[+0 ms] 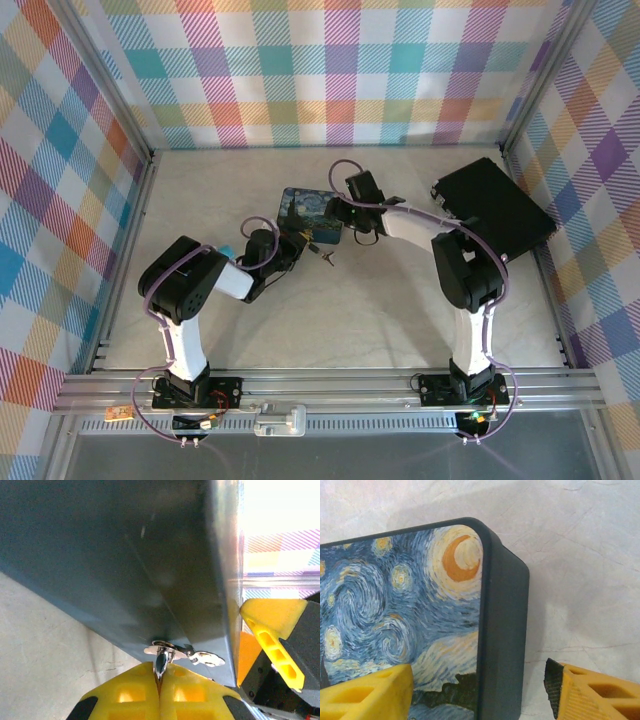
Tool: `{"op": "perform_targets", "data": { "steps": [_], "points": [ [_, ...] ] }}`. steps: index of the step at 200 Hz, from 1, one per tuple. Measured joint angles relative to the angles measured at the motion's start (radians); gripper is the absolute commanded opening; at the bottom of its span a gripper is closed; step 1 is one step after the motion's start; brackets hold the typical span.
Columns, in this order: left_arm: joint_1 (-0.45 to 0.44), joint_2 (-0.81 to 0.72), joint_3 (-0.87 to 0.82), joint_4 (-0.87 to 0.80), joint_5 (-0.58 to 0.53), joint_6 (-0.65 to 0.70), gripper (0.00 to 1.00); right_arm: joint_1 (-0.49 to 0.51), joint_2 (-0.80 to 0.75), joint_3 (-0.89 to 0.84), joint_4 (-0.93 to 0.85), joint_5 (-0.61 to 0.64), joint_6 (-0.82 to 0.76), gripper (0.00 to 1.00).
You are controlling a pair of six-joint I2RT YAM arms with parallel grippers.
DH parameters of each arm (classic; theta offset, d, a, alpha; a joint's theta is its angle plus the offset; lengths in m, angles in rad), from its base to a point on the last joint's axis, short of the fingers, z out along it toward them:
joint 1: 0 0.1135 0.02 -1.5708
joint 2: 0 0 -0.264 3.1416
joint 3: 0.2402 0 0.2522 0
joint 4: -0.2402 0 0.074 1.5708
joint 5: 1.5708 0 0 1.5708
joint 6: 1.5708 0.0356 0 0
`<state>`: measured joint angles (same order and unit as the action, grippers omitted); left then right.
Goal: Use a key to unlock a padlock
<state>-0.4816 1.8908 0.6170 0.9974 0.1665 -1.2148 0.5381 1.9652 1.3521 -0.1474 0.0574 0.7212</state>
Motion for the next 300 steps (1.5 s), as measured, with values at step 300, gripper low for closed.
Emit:
{"op": "perform_targets", "data": {
  "steps": [300],
  "points": [
    [-0.093,-0.515,0.003,-0.973,-0.019,0.346,0.00,-0.008,-0.615,-0.431,-0.188,0.115,-0.440,0.84]
  ]
}}
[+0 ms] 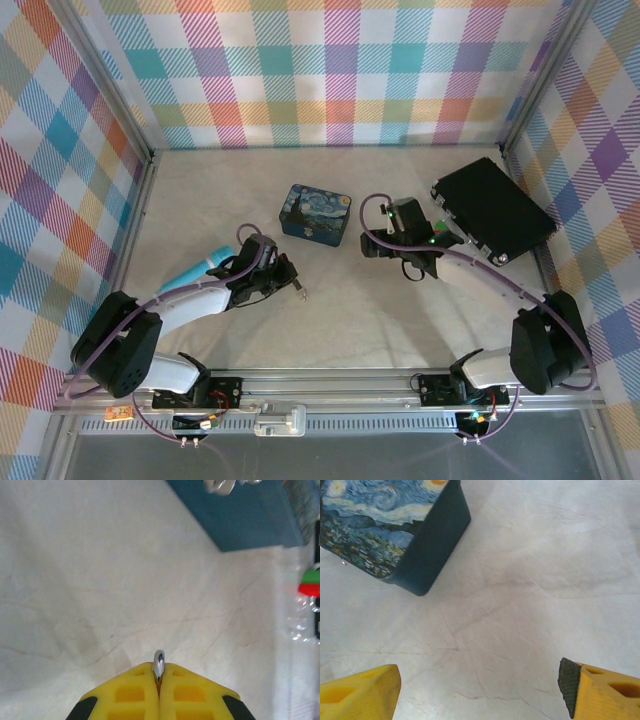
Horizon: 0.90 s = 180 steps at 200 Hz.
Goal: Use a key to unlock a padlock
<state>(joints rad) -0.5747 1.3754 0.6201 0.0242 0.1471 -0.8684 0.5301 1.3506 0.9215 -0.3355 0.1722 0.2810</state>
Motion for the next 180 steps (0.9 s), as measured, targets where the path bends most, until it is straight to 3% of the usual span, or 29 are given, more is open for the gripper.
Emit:
{"op": "perform_targets", "data": {
  "steps": [35,49,72,107,141,180],
  "points": [
    [0.000,0.101,0.055,-0.068,0.021,0.040,0.08,-0.001,-0.025,-0.025,-0.001,0.015,-0.017,0.84],
    [-0.001,0.123,0.077,-0.077,0.020,0.055,0.23,-0.002,-0.025,-0.026,0.000,0.019,-0.025,0.84],
    [-0.001,0.135,0.096,-0.102,0.005,0.072,0.59,-0.016,-0.025,-0.030,0.013,0.022,-0.038,0.84],
    [-0.001,0.111,0.143,-0.194,-0.070,0.105,0.83,-0.090,-0.025,-0.068,0.059,0.019,-0.088,0.83],
    [0.037,0.014,0.237,-0.317,-0.210,0.216,0.89,-0.251,-0.024,-0.121,0.143,0.017,-0.148,0.83],
    [0.182,-0.102,0.264,-0.305,-0.422,0.404,0.89,-0.421,0.044,-0.188,0.312,0.003,-0.202,0.83]
  ]
}}
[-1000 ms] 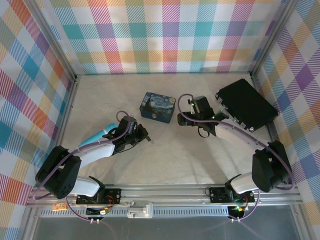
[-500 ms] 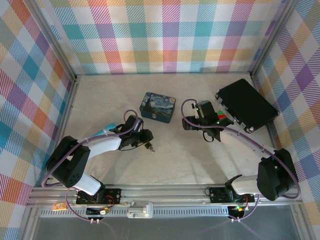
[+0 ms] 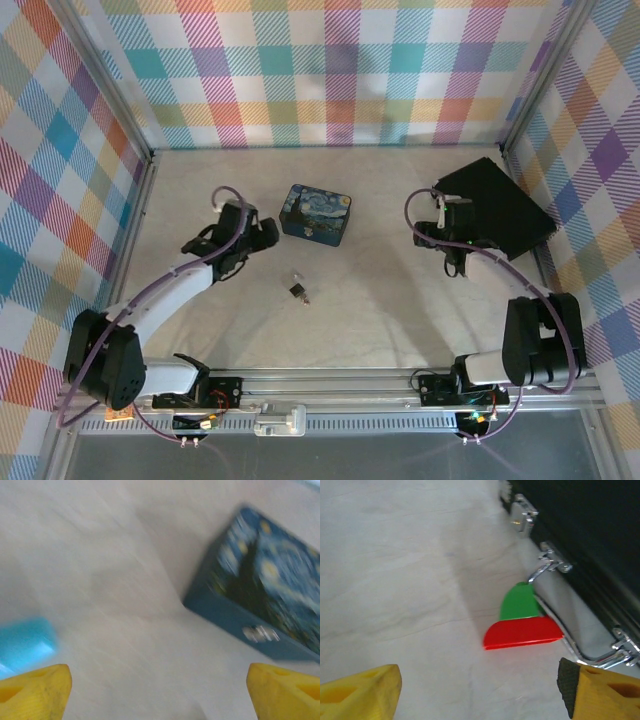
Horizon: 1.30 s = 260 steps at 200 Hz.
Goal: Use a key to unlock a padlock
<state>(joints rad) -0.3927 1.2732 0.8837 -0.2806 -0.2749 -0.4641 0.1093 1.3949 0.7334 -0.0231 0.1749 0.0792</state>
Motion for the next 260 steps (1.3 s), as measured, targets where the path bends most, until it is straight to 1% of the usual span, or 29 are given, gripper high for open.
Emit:
{"op": "perform_targets", "data": {
  "steps": [26,45,58,69,87,98,106,123,147,166,178,183,196,204,260],
  "points": [
    [0.095,-0.037,-0.075,0.122,-0.109,0.102,0.88,-0.010,0.063,-0.116,0.201,-0.008,-0.046,0.82],
    [0.127,-0.035,-0.173,0.242,-0.179,0.193,0.89,-0.012,0.082,-0.186,0.331,-0.020,-0.074,0.81],
    [0.136,-0.027,-0.238,0.316,-0.207,0.249,0.89,-0.021,0.084,-0.212,0.406,-0.042,-0.081,0.80],
    [0.144,-0.013,-0.279,0.379,-0.214,0.286,0.89,-0.033,0.092,-0.227,0.486,-0.054,-0.085,0.84],
    [0.174,0.023,-0.327,0.494,-0.212,0.332,0.89,-0.064,0.104,-0.250,0.596,-0.090,-0.076,1.00],
    [0.188,0.046,-0.344,0.558,-0.208,0.358,0.89,-0.087,0.117,-0.282,0.688,-0.112,-0.073,0.99],
    [0.193,0.061,-0.350,0.597,-0.205,0.379,0.89,-0.095,0.126,-0.299,0.715,-0.121,-0.069,0.99],
    [0.193,0.090,-0.374,0.712,-0.188,0.429,0.89,-0.107,0.136,-0.319,0.742,-0.129,-0.065,0.99],
    [0.202,0.119,-0.426,0.842,-0.161,0.460,0.90,-0.106,0.136,-0.322,0.777,-0.140,-0.065,0.99],
    [0.214,0.198,-0.500,1.032,-0.140,0.473,0.90,-0.106,0.136,-0.322,0.795,-0.146,-0.065,0.99],
    [0.218,0.261,-0.544,1.116,-0.126,0.482,0.97,-0.106,0.136,-0.322,0.800,-0.150,-0.065,0.99],
    [0.218,0.285,-0.557,1.142,-0.123,0.486,0.98,-0.106,0.136,-0.322,0.801,-0.151,-0.065,0.99],
    [0.218,0.319,-0.565,1.152,-0.115,0.499,0.98,-0.106,0.136,-0.322,0.803,-0.159,-0.066,0.99],
    [0.219,0.320,-0.558,1.156,-0.108,0.499,1.00,-0.106,0.136,-0.322,0.803,-0.163,-0.065,0.99],
    [0.232,0.320,-0.517,1.192,-0.081,0.502,1.00,-0.106,0.136,-0.322,0.804,-0.177,-0.066,0.99]
  ]
}}
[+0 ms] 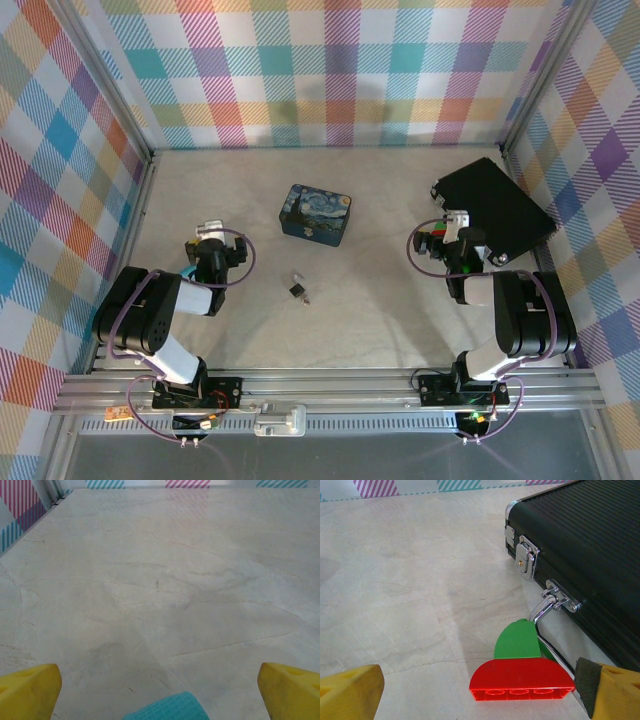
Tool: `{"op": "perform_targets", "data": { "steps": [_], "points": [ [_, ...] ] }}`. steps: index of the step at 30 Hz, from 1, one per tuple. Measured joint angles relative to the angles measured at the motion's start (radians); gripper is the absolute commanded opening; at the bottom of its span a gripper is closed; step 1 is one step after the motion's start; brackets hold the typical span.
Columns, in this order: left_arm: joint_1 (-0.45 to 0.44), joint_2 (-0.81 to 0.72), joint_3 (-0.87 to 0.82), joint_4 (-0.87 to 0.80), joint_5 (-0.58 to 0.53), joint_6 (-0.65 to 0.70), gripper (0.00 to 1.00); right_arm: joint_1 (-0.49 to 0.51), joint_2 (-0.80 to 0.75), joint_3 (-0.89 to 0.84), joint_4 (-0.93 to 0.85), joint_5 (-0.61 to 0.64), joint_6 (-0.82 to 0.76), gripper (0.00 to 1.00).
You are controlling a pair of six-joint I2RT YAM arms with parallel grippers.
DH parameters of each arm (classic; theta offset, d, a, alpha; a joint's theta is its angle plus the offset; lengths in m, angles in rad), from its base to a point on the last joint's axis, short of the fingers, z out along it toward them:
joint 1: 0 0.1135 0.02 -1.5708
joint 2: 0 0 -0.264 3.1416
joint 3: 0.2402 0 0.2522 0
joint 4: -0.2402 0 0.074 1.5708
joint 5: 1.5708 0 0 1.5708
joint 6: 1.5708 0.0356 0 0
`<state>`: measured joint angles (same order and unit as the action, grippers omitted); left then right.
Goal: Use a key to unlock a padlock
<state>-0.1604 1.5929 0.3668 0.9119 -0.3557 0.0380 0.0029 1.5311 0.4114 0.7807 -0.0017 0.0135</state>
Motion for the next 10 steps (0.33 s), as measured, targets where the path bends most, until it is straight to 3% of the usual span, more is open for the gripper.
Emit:
{"op": "perform_targets", "data": {
  "steps": [10],
  "points": [
    [0.009,0.000,0.003,0.000,0.007,-0.002,1.00,0.000,0.000,0.000,0.001,0.000,0.000,0.99]
  ]
}}
